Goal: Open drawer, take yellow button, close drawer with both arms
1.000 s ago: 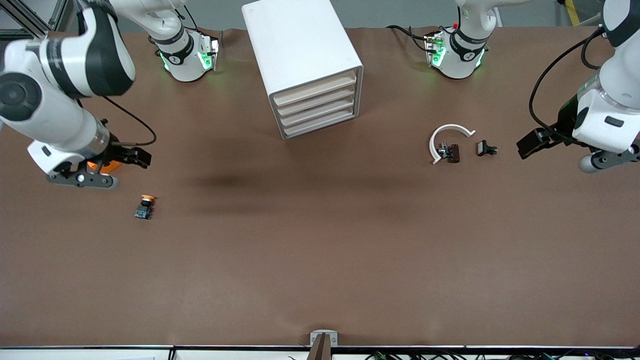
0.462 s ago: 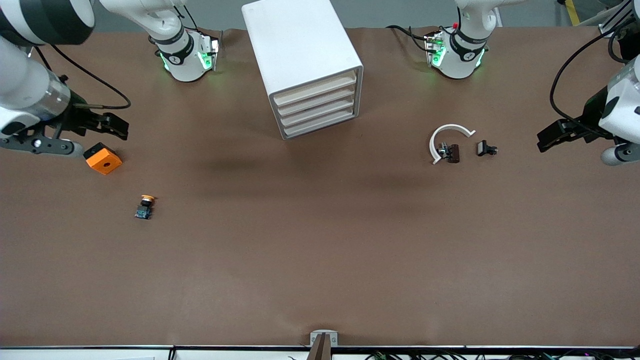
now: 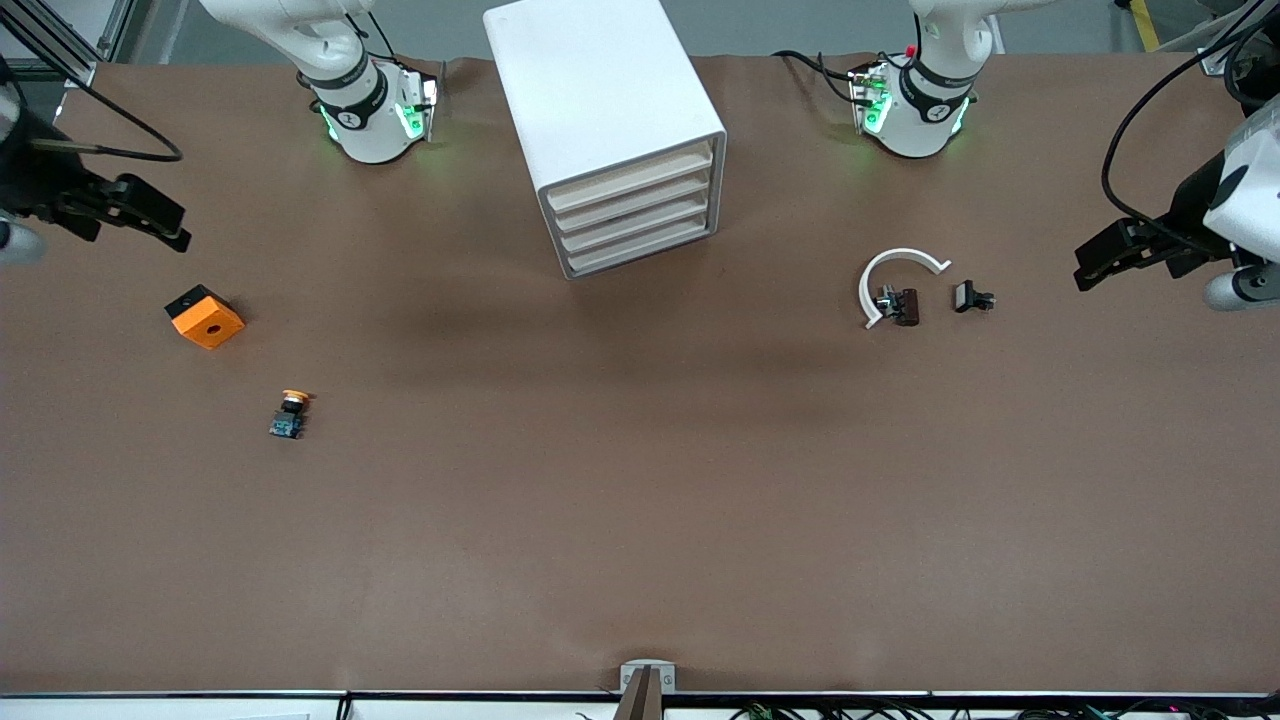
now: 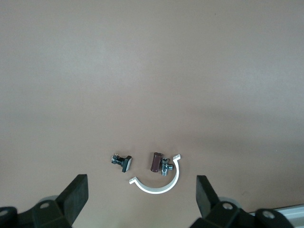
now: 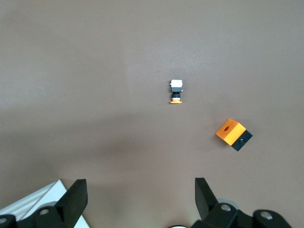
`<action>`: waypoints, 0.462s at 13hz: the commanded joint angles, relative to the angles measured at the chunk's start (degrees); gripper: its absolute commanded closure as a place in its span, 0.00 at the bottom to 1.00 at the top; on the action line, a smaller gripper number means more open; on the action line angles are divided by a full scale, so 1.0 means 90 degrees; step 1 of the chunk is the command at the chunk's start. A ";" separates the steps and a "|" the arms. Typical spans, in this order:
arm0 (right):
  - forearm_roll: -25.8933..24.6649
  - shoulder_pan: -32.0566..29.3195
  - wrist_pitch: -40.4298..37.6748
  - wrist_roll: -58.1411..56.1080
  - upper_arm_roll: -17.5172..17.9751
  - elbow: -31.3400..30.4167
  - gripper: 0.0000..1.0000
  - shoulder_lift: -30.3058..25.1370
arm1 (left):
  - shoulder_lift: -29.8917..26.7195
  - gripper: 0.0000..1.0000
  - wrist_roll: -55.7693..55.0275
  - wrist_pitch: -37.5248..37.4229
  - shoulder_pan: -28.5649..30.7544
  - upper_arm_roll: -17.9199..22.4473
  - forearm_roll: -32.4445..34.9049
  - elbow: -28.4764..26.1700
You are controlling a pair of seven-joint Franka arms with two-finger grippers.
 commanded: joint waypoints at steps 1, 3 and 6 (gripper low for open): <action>0.0170 -0.0239 -0.0081 -0.0077 0.0025 0.0223 0.00 0.0141 | -0.0568 0.00 0.0252 0.0013 -0.0765 0.0901 -0.0170 -0.0629; 0.0199 -0.0376 0.0151 -0.0077 0.0025 0.0213 0.00 0.0277 | -0.0676 0.00 0.0252 0.0004 -0.0806 0.0924 -0.0170 -0.0727; 0.0111 -0.0395 0.0124 -0.0087 0.0015 0.0223 0.00 0.0327 | -0.0754 0.00 0.0252 0.0004 -0.0816 0.0895 -0.0199 -0.0806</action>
